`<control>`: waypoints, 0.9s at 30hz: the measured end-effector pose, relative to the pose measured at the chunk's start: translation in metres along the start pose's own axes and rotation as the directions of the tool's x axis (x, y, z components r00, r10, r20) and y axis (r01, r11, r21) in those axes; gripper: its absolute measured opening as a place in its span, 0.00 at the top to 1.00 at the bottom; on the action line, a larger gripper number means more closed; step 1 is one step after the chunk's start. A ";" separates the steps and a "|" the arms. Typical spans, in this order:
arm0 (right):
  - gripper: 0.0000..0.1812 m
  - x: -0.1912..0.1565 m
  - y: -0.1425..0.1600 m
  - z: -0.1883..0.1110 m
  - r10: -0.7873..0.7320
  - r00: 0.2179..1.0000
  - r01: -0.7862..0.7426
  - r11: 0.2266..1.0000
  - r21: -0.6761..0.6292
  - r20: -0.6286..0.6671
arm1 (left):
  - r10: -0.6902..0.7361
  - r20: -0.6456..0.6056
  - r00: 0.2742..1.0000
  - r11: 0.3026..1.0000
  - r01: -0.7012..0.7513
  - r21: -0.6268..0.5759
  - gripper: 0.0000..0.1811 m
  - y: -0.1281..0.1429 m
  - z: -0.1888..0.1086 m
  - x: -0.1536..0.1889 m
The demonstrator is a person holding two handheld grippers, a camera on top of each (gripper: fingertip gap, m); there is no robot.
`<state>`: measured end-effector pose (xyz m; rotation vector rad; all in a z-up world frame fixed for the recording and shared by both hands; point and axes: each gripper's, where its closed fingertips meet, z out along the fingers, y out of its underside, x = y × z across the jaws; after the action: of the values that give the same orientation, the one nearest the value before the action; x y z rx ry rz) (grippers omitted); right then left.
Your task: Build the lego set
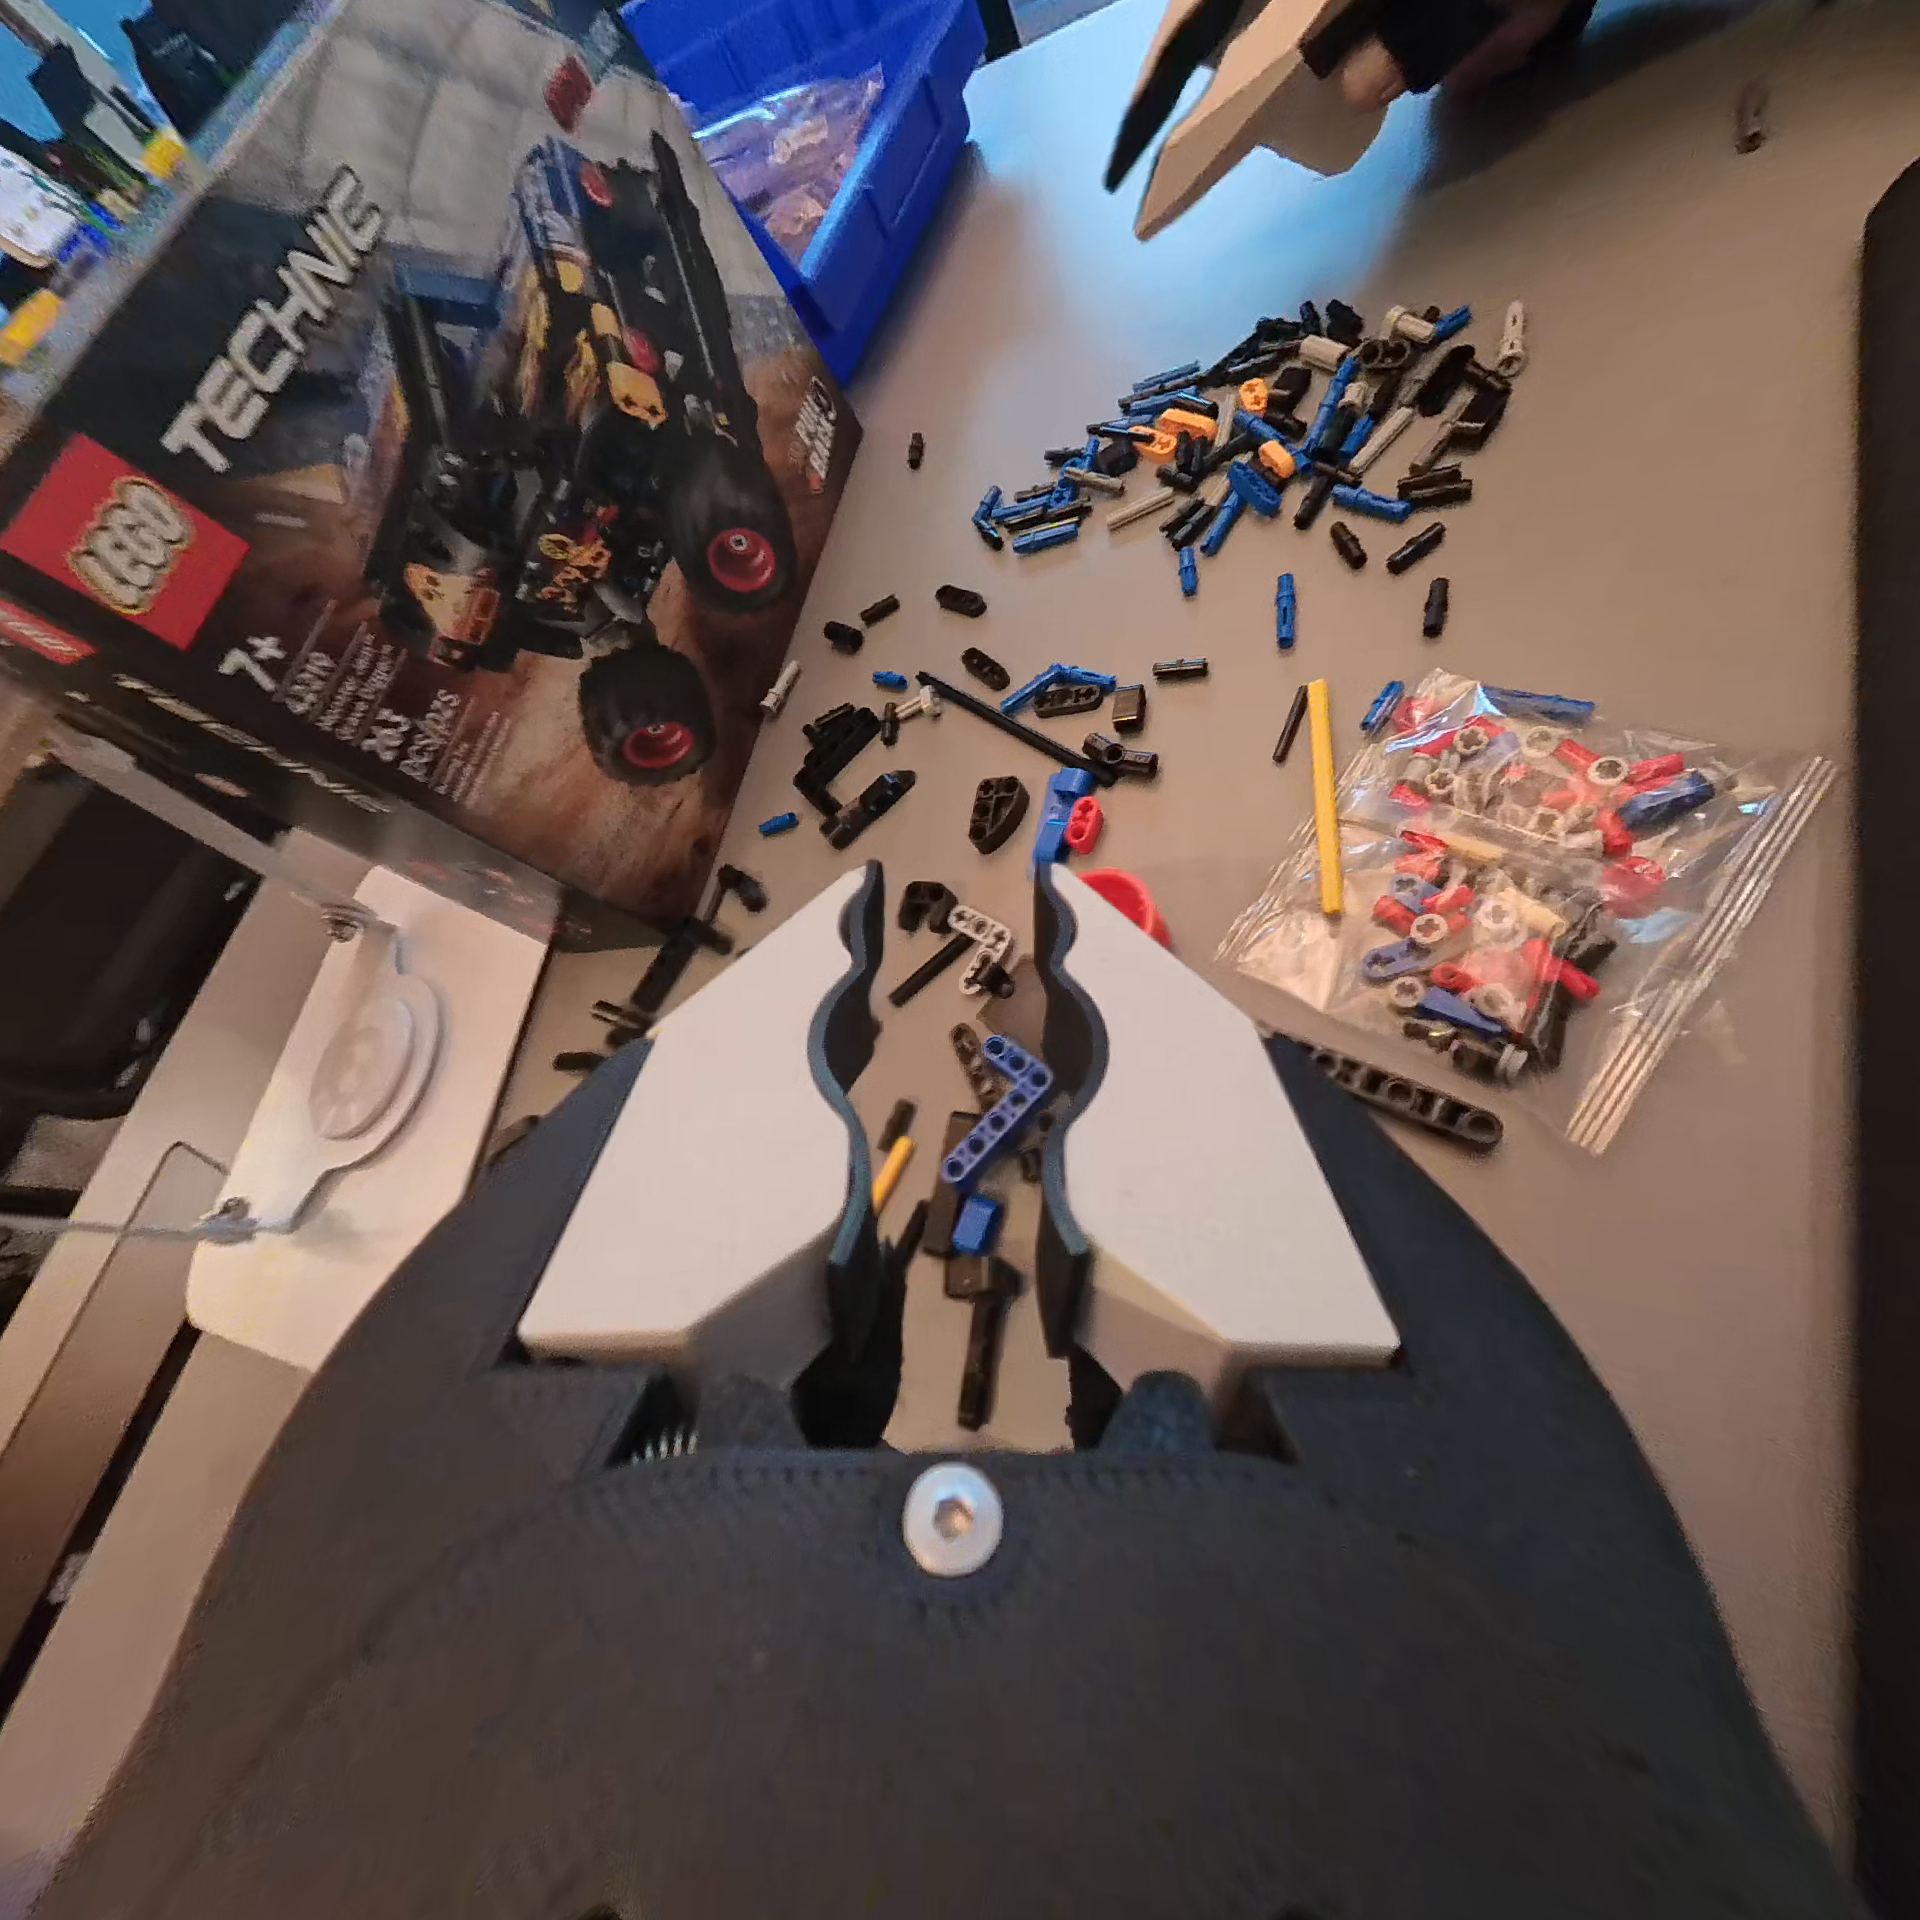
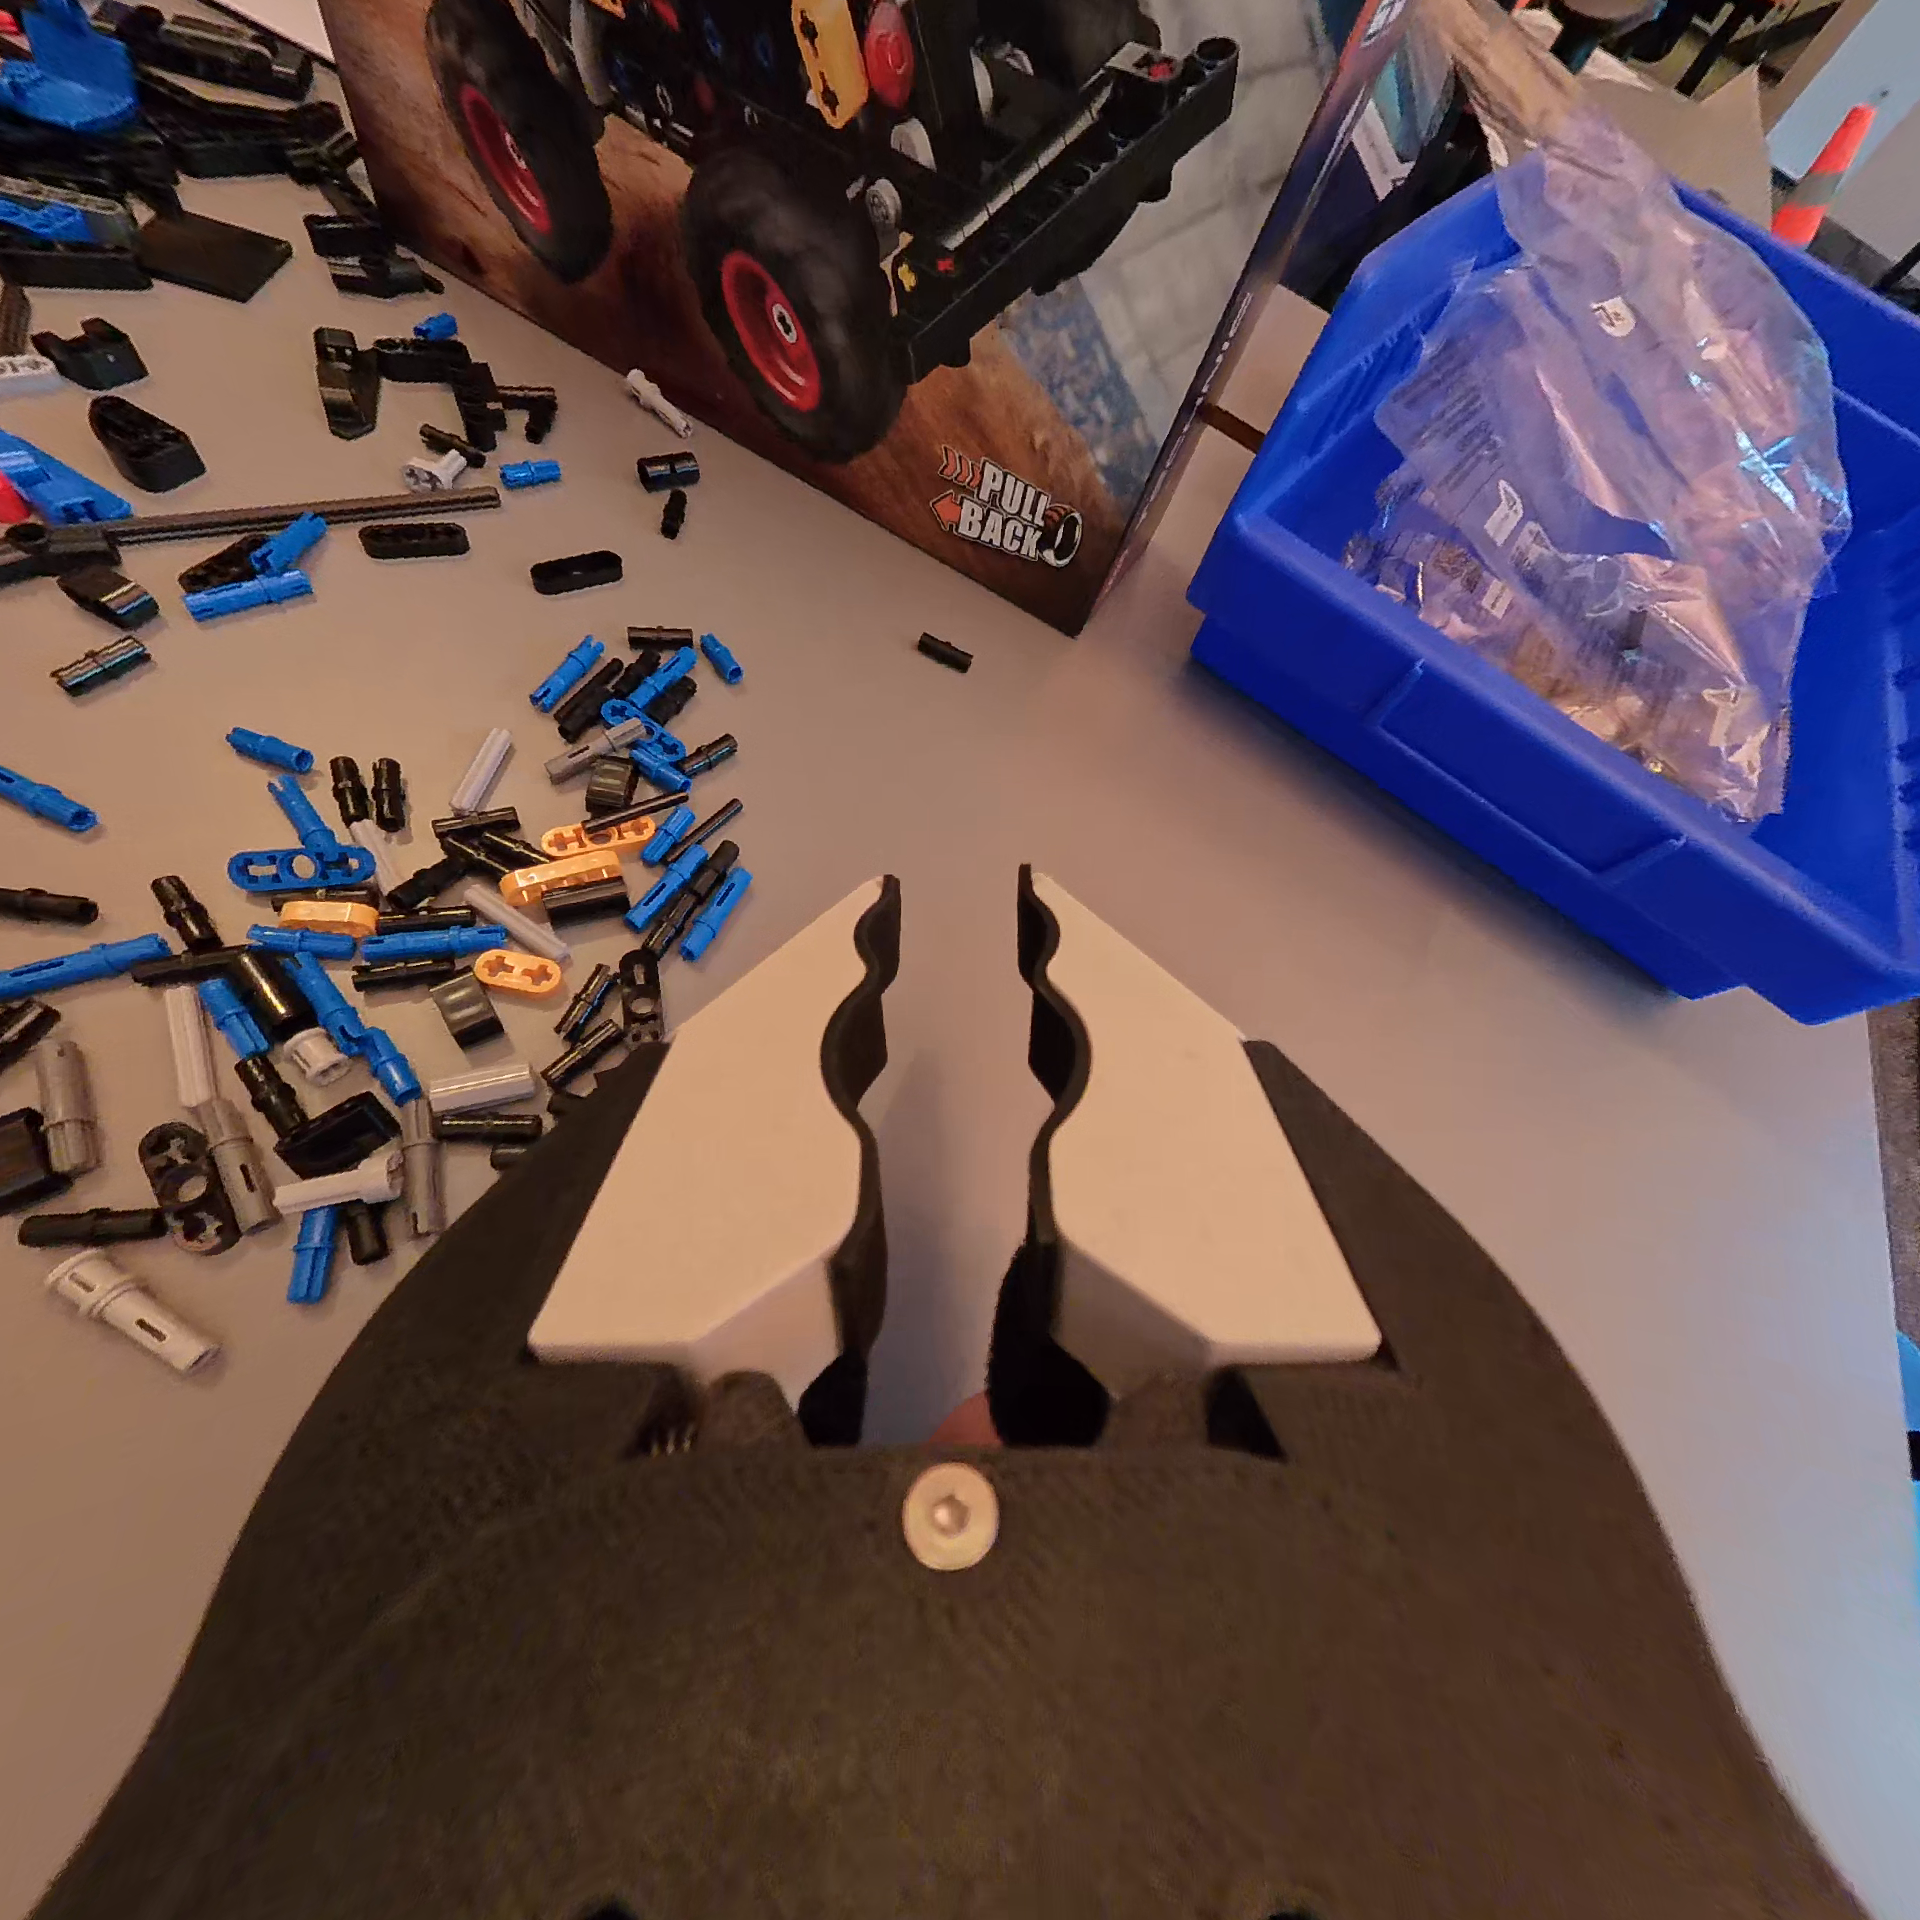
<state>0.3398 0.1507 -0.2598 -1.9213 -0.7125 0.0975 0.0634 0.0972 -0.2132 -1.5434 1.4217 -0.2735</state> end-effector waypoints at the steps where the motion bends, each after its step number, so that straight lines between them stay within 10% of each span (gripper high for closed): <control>1: 0.89 0.000 0.001 0.001 0.000 1.000 0.000 1.000 -0.005 0.001 | 0.001 0.019 1.000 1.000 -0.001 0.003 0.85 0.000 -0.005 -0.006; 8: 0.89 0.002 0.002 0.002 0.001 1.000 -0.002 1.000 -0.017 -0.012 | -0.040 0.315 0.948 0.999 0.037 0.016 0.85 0.023 -0.103 -0.117; 18: 0.89 -0.002 0.003 0.003 -0.026 1.000 0.026 0.999 -0.030 -0.008 | -0.240 0.750 0.616 0.804 0.559 -0.202 0.70 0.249 -0.328 -0.274; 22: 0.89 -0.002 0.002 0.002 -0.022 1.000 0.022 0.999 -0.023 -0.004 | -0.370 0.777 0.510 0.646 0.742 -0.179 0.67 0.334 -0.351 -0.267; 27: 0.89 -0.003 0.003 0.003 -0.036 0.999 0.035 0.999 -0.030 -0.004 | -0.512 0.721 0.467 0.546 0.825 -0.147 0.68 0.367 -0.334 -0.248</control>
<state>0.3373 0.1506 -0.2646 -1.9356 -0.7481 0.0602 -0.4808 0.2062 -0.2185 -2.3356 0.2379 0.1374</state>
